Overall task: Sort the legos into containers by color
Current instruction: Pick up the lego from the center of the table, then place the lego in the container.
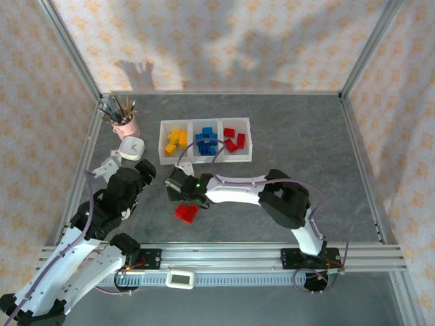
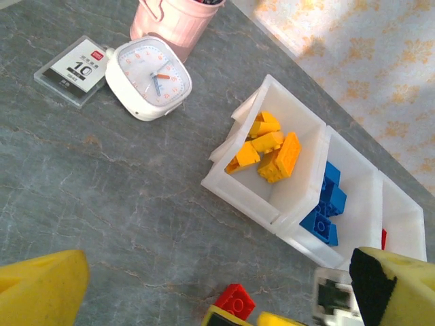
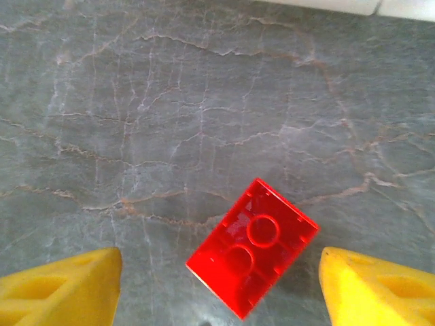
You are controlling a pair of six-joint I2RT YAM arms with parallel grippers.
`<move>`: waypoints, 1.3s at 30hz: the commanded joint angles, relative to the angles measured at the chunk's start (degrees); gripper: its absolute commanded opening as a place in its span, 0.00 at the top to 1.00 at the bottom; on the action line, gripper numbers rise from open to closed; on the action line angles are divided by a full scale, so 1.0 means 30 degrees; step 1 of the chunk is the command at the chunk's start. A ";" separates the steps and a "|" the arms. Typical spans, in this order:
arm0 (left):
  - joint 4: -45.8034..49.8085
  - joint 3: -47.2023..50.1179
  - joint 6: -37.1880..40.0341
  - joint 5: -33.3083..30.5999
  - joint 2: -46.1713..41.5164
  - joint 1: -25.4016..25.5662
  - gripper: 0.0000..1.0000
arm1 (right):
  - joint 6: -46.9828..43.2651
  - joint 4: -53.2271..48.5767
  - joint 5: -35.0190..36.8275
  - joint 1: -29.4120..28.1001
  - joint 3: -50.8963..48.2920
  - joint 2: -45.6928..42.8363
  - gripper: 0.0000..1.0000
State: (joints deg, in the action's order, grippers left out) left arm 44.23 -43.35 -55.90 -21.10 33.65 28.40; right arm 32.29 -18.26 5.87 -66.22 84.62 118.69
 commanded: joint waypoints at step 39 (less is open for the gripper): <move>-0.6942 0.0225 0.3135 0.5956 0.4739 0.0098 0.01 | -0.3594 0.0275 0.2808 0.8261 -0.3079 -0.6140 0.70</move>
State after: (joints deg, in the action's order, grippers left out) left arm 29.36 -42.98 -49.52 -7.16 45.74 28.40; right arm 24.80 -17.93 13.93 -44.36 76.05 98.50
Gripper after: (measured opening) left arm 0.994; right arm 0.302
